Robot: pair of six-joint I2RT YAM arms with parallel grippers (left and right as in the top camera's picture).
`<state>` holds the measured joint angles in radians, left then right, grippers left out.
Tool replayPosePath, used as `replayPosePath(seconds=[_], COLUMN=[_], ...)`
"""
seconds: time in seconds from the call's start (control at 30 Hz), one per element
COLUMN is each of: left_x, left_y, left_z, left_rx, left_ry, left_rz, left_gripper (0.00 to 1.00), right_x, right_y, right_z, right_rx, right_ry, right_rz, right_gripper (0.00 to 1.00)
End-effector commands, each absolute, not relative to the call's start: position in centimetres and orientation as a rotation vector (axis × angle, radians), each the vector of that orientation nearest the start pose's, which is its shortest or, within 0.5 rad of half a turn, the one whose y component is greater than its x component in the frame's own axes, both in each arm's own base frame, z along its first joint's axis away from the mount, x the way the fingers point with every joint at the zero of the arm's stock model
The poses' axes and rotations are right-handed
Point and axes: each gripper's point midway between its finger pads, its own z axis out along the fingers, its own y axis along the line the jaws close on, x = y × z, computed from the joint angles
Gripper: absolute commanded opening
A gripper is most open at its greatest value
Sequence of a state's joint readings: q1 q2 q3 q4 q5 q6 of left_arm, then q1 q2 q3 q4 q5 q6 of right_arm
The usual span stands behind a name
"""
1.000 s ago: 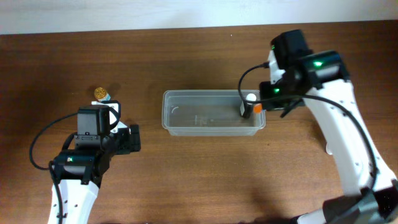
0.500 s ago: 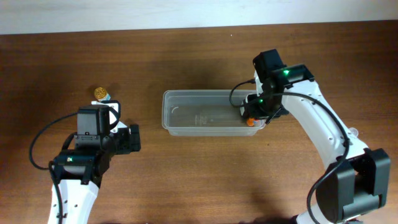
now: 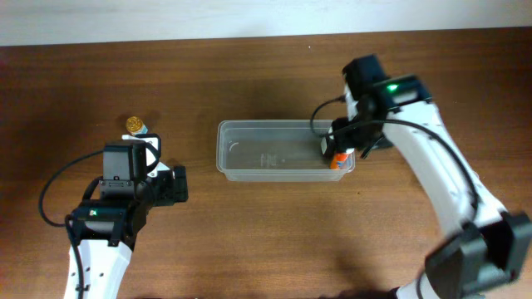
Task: Pack container
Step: 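Place the orange tube upright beside the black bottle in the container, then grasp the clear spray bottle with the right gripper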
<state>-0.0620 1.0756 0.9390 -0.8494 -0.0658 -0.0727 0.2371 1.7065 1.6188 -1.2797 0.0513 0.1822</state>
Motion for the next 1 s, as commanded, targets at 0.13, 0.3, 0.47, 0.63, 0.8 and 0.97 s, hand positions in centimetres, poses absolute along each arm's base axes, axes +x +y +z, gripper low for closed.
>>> replayPosePath(seconds=[0.13, 0.3, 0.47, 0.63, 0.8, 0.97], left_x=[28.4, 28.4, 28.4, 28.4, 28.4, 28.4], left_y=[-0.6, -0.6, -0.6, -0.6, -0.6, -0.6], left_z=[17.3, 17.3, 17.3, 17.3, 17.3, 17.3], left_rx=[-0.055, -0.055, -0.055, -0.055, -0.055, -0.055], left_ry=[2.539, 2.539, 2.539, 2.539, 2.539, 2.539], left_rz=[0.016, 0.016, 0.016, 0.016, 0.016, 0.016], left_gripper=[0.99, 0.99, 0.99, 0.99, 0.99, 0.99], right_x=[32.8, 29.4, 27.0, 26.2, 26.6, 26.9], right_y=[-4.1, -10.8, -14.5, -15.8, -16.3, -16.4], right_z=[29.8, 27.0, 20.9, 16.6, 13.8, 11.9], right_rx=[0.470, 0.787, 1.030, 1.123, 1.147, 1.163], right_ry=[2.562, 2.635, 2.737, 2.795, 2.833, 2.876], right_rz=[-0.132, -0.157, -0.065, -0.024, -0.014, -0.003], right_gripper=[0.84, 0.88, 0.89, 0.89, 0.87, 0.84])
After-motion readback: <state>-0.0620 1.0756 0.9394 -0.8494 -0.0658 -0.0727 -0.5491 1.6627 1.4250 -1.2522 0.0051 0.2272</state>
